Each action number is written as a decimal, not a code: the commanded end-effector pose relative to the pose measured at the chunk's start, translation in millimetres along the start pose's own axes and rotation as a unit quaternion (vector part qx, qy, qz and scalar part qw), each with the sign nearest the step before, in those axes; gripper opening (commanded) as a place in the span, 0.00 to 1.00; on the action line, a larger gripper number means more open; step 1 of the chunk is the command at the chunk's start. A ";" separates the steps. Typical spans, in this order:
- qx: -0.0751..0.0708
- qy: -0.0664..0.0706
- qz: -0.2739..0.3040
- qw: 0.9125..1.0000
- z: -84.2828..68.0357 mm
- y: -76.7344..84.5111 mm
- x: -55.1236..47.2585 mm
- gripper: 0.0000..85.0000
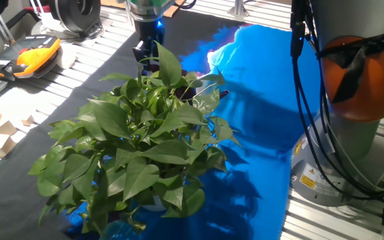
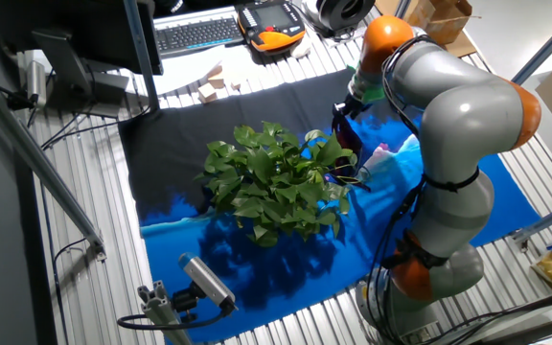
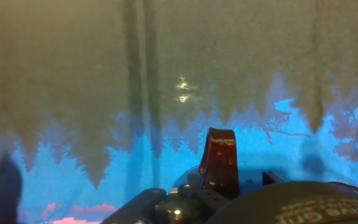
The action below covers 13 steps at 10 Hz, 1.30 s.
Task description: Water the plant
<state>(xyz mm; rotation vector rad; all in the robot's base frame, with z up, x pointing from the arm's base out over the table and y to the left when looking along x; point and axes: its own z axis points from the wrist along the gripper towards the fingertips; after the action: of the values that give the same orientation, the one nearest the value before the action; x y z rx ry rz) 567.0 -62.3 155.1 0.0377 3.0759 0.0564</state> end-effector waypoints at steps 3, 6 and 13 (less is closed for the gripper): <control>0.003 0.000 0.033 0.999 3.4 6.6 0.4 0.60; 0.006 -0.004 0.039 0.999 7.2 7.9 0.7 0.60; 0.011 -0.012 0.048 0.999 18.0 11.1 4.2 0.60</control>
<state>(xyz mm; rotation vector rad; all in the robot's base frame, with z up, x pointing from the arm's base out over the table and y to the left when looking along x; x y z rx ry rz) 564.2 -50.5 136.7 0.1857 3.0555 0.0263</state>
